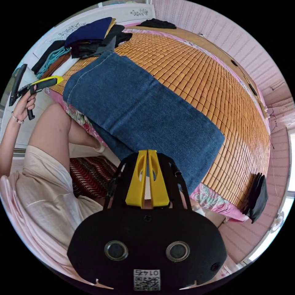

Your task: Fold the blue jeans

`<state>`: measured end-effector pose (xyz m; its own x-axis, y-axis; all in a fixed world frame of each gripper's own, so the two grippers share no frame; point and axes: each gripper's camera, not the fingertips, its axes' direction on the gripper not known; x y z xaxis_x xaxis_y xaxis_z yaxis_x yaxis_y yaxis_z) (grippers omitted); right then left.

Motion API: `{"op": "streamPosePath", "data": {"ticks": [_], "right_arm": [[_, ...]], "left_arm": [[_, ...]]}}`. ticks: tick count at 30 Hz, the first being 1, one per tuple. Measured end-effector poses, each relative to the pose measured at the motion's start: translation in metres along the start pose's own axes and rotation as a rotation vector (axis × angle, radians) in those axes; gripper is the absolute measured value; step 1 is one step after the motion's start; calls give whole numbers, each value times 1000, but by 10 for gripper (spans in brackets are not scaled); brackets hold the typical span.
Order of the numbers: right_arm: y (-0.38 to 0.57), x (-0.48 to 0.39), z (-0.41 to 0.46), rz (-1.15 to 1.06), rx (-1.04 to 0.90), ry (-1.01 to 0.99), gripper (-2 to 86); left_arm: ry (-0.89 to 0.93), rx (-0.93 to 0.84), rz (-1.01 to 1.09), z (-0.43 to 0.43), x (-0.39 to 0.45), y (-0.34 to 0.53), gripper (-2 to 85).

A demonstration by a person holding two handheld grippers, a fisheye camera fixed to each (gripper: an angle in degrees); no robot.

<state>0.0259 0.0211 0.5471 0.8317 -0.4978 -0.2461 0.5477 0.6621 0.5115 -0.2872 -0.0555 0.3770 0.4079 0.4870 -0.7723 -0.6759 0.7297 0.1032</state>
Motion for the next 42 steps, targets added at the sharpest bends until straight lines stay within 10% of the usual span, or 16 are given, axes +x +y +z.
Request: {"op": "streamPosePath", "data": {"ticks": [9, 24, 42], "right_arm": [[-122, -8, 11, -212, -50, 34, -5], [-183, 54, 43, -189, -264, 131, -5], [163, 308, -19, 606, 11, -404, 135]], "left_arm": [[456, -137, 309, 58, 140, 7, -2], [145, -225, 684, 133, 282, 68, -9], [439, -52, 745, 126, 360, 111, 127]]}}
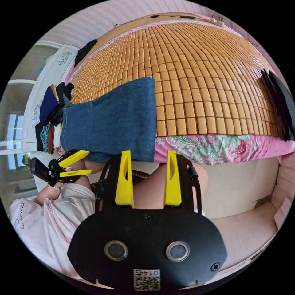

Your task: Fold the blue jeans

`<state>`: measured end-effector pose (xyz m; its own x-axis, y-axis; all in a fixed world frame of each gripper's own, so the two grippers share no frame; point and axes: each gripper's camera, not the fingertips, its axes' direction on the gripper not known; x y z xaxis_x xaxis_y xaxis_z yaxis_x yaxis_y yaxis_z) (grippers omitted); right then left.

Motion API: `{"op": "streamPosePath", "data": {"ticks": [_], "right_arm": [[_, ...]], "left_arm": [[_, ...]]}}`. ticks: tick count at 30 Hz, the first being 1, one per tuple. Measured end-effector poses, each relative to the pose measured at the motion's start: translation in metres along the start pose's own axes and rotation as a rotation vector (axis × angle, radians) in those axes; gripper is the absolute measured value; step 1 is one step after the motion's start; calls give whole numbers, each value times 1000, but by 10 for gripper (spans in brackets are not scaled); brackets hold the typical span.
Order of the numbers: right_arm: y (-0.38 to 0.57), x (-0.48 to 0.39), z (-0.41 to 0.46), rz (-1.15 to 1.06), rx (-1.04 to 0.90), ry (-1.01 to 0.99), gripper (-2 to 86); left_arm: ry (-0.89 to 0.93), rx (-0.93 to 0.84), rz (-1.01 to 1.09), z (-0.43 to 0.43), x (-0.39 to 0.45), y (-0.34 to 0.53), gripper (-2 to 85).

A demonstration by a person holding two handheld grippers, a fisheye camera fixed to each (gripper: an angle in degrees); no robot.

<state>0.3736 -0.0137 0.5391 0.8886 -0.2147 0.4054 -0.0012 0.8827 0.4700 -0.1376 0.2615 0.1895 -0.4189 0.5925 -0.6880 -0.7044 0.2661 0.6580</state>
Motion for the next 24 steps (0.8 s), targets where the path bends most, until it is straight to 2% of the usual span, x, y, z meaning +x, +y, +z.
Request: {"op": "streamPosePath", "data": {"ticks": [2, 4, 9, 12, 14, 16, 18, 21, 22, 24], "right_arm": [[9, 23, -1, 38, 20, -144, 94], [13, 34, -5, 80, 29, -162, 73], [35, 24, -61, -91, 131, -137, 33], [53, 14, -98, -214, 194, -242, 30], [66, 8, -114, -281, 199, -319, 33], [77, 10, -124, -318, 215, -275, 41], [86, 31, -136, -242, 276, -220, 63], [92, 88, -142, -36, 335, -258, 121], [90, 105, -139, 40, 324, -301, 170], [84, 122, -130, 79, 291, -403, 183]], "left_arm": [[14, -32, 23, 10, 11, -13, 134], [5, -47, 38, 16, 20, -22, 135], [-44, -2, 144, 19, 51, -44, 161], [-62, 18, 189, 22, 69, -56, 163], [-127, 45, 184, 21, 79, -60, 114], [-189, 53, 141, 15, 81, -57, 79], [-190, 63, 125, 12, 81, -50, 28], [-156, 74, 132, 8, 80, -40, 4], [-121, 57, 144, 9, 81, -39, 0], [-103, 46, 176, 12, 86, -35, -3]]}}
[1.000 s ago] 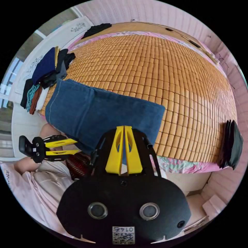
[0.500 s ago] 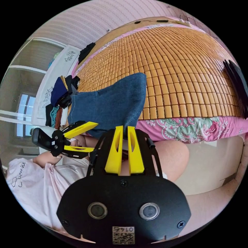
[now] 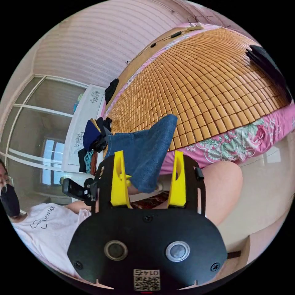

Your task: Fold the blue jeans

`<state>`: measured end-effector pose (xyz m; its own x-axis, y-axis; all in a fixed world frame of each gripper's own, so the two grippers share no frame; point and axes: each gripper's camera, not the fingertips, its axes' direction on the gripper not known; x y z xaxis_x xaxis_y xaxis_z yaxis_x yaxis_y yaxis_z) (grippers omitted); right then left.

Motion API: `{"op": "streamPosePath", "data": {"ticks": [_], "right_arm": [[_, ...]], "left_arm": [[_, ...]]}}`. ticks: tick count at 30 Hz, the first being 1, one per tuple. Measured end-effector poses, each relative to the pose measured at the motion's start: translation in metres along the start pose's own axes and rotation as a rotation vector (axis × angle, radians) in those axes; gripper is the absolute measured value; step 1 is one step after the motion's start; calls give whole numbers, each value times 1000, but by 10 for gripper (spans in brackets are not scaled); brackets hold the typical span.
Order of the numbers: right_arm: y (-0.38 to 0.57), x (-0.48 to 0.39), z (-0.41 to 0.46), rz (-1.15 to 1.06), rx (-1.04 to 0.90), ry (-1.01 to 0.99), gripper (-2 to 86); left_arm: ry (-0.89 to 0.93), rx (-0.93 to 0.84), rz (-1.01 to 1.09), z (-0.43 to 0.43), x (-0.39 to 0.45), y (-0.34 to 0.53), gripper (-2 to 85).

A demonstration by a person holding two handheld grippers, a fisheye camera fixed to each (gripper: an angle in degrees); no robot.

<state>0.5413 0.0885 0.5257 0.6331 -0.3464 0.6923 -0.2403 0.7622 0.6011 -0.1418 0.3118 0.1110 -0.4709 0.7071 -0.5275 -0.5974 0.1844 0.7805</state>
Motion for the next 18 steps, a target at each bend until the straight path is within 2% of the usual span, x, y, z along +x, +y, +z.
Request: {"op": "streamPosePath", "data": {"ticks": [5, 7, 11, 18], "right_arm": [[-4, 48, 2, 140, 15, 61, 164], [-4, 59, -2, 160, 10, -11, 148], [-5, 58, -15, 101, -36, -150, 39], [3, 49, -103, 58, 165, -340, 24]], "left_arm": [[4, -14, 45, 4, 0, 7, -6], [9, -12, 42, 2, -5, 8, -7], [72, -2, 7, -1, -21, 9, -8], [149, 214, 27, -32, -41, -20, -9]]}}
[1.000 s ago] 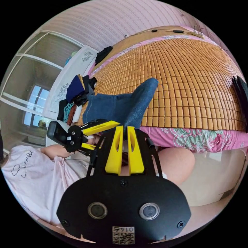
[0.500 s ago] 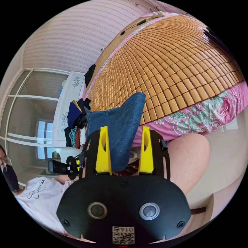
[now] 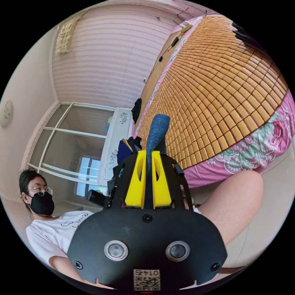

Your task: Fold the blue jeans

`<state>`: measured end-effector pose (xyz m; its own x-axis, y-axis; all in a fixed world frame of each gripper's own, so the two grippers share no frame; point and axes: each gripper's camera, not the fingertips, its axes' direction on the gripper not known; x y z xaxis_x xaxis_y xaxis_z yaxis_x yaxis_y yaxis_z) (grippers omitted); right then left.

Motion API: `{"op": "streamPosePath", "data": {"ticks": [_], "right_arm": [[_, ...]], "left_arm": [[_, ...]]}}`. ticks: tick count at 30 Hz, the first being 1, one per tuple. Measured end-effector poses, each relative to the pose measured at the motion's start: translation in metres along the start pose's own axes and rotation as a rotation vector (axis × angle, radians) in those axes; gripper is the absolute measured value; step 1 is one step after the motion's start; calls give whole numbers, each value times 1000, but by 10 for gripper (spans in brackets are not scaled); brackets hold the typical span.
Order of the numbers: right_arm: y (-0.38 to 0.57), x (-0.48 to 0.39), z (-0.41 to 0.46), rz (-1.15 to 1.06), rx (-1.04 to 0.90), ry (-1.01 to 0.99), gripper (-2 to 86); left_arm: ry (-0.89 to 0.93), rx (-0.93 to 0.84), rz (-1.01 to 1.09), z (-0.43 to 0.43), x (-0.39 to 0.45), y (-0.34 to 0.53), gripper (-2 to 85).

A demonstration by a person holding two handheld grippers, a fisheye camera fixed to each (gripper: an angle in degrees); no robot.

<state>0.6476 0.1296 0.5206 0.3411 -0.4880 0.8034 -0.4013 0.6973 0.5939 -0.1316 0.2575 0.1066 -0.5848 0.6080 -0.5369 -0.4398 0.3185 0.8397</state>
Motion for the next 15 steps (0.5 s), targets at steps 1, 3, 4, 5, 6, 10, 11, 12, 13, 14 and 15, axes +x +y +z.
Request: {"op": "streamPosePath", "data": {"ticks": [1, 3, 4, 5, 6, 10, 11, 12, 13, 14, 15], "right_arm": [[-2, -13, -11, -30, 18, 9, 25], [-6, -33, -16, -68, 26, 21, 27], [-8, -45, -10, -84, 16, 17, 29], [-10, -56, 4, -103, -10, 3, 31], [-11, -63, 15, -114, -31, -10, 33], [2, -110, 145, -253, -261, -133, 61], [10, -116, 188, -283, -350, -140, 66], [14, -117, 207, -309, -398, -129, 65], [23, -115, 238, -347, -465, -49, 53], [32, -107, 257, -320, -491, 85, 31], [36, -103, 262, -301, -506, 138, 26]], "left_arm": [[10, 41, 1, -5, -5, -8, -9], [39, 94, -31, -12, -20, -15, -9], [43, 120, -69, -19, -32, -14, -8], [26, 135, -106, -27, -45, -9, -7], [12, 138, -128, -32, -51, -5, -7], [-137, 132, -362, -95, -97, 49, 9], [-210, 119, -441, -115, -109, 71, 29], [-252, 111, -482, -124, -115, 83, 40], [-328, 84, -568, -137, -128, 106, 54], [-388, 75, -669, -148, -141, 128, 70], [-401, 73, -716, -152, -147, 138, 79]]}}
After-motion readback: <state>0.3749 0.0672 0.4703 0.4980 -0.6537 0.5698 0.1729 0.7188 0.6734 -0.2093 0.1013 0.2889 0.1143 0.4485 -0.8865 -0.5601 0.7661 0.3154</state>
